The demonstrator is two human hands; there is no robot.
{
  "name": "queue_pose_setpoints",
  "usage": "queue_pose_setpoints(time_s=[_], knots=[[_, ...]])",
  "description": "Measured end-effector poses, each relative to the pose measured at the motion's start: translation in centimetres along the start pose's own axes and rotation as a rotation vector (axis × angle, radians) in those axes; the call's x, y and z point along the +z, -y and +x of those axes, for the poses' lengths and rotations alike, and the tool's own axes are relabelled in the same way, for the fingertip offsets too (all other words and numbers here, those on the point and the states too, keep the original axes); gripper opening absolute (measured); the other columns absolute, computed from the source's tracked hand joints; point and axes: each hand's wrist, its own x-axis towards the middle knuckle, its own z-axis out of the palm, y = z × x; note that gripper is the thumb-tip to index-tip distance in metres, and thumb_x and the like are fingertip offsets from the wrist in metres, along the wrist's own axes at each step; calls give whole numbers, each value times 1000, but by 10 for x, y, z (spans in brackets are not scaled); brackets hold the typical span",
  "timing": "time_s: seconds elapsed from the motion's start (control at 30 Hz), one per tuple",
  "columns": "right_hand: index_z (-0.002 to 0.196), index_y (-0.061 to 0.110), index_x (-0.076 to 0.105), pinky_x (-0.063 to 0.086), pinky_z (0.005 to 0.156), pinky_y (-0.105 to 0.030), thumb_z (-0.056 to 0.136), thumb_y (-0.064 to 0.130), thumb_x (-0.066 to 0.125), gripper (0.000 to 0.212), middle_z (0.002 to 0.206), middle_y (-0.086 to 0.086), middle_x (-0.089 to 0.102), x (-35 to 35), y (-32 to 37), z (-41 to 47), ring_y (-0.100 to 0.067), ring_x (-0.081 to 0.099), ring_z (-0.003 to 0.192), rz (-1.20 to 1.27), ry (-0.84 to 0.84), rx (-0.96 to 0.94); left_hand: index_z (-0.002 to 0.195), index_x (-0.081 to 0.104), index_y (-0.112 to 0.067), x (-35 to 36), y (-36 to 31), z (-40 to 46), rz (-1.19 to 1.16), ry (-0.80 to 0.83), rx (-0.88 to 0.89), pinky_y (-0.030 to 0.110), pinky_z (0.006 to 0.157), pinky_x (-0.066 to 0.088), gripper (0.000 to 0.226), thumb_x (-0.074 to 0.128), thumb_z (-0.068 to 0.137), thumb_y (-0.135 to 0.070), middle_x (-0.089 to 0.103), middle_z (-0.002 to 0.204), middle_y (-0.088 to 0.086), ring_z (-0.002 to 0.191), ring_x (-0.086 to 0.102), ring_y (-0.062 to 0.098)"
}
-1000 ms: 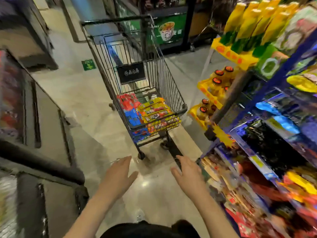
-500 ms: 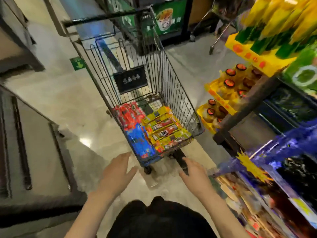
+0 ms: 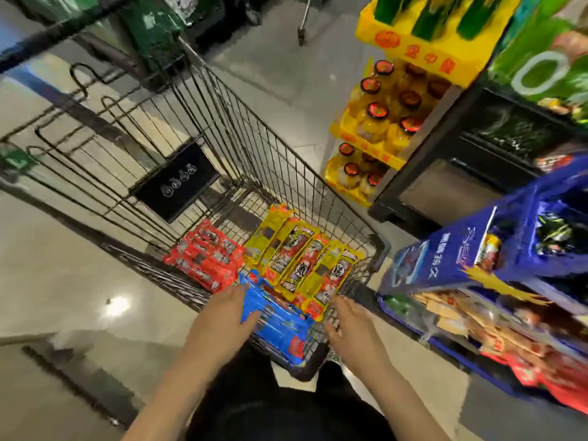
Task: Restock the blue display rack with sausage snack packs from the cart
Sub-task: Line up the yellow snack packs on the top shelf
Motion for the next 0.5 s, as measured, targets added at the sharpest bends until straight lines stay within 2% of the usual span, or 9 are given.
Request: queue_pose_setpoints(time_s=[0.1, 0.2, 0.3, 0.4, 0.5], knots=[[144, 17, 34, 36, 99, -30, 95, 30, 48, 53, 134, -3, 48, 14, 24, 12, -21, 44, 124, 109, -14, 170, 144, 31, -15, -27, 9, 47, 92, 117, 145, 30, 106, 33, 58, 45, 94, -41, 41, 144, 4, 132, 37, 21], [142, 14, 38, 38, 99, -32, 93, 29, 48, 52, 134, -7, 50, 30, 40, 32, -23, 46, 123, 164, -9, 299, 141, 34, -15, -44, 18, 94, 208, 200, 285, 32, 102, 38, 55, 42, 95, -42, 44, 140, 7, 128, 41, 23], [136, 10, 41, 39, 97, -33, 95, 31, 49, 47, 134, -10, 49, 45, 47, 57, -26, 45, 123, 179, 68, 400, 138, 38, -16, -40, 32, 140, 243, 256, 314, 36, 101, 40, 51, 48, 94, -40, 47, 135, 6, 126, 42, 23], [138, 11, 38, 40, 99, -34, 96, 34, 49, 49, 136, -9, 46, 59, 47, 86, -25, 46, 123, 234, 108, 453, 138, 38, -16, -24, 42, 177, 290, 332, 325, 33, 100, 38, 51, 46, 95, -40, 48, 135, 7, 127, 42, 23], [137, 8, 39, 37, 100, -32, 98, 33, 48, 48, 140, -11, 45, 73, 41, 116, -27, 44, 127, 312, 139, 512, 135, 40, -16, 3, 51, 210, 337, 422, 267, 34, 93, 41, 47, 45, 95, -39, 49, 134, 8, 123, 47, 25]])
